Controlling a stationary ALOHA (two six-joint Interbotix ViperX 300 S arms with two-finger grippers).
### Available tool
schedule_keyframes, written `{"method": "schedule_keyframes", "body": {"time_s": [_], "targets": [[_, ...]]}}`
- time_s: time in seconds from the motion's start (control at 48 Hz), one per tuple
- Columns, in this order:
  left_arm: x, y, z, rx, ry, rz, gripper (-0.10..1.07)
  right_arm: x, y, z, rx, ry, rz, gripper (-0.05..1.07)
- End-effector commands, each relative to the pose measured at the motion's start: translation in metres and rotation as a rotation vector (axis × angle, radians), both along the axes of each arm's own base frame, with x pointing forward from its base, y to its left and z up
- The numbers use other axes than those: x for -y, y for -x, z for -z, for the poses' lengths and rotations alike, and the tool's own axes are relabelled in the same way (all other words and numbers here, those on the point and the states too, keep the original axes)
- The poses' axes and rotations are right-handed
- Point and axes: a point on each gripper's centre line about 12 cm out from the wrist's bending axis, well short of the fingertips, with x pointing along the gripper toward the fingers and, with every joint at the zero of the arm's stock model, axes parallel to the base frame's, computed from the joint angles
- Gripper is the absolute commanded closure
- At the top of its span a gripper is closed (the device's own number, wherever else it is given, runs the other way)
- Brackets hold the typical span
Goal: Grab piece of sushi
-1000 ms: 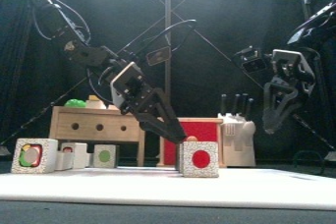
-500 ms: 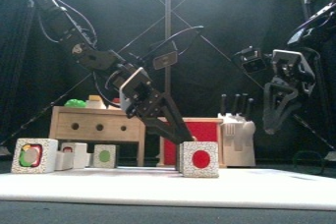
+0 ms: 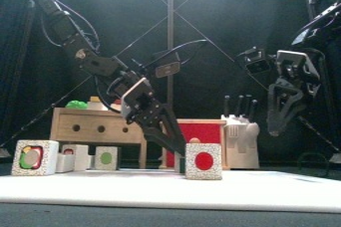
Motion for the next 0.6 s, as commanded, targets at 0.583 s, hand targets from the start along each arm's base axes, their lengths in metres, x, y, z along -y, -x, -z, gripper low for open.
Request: {"method": "schedule_keyframes", "body": {"time_s": [0.583], "targets": [[-0.0012, -0.0059, -0.0065, 0.026, -0.011, 0.009, 0.32, -0.001, -0.0073, -0.0045, 0.017, -0.001, -0.005, 0.37]]}}
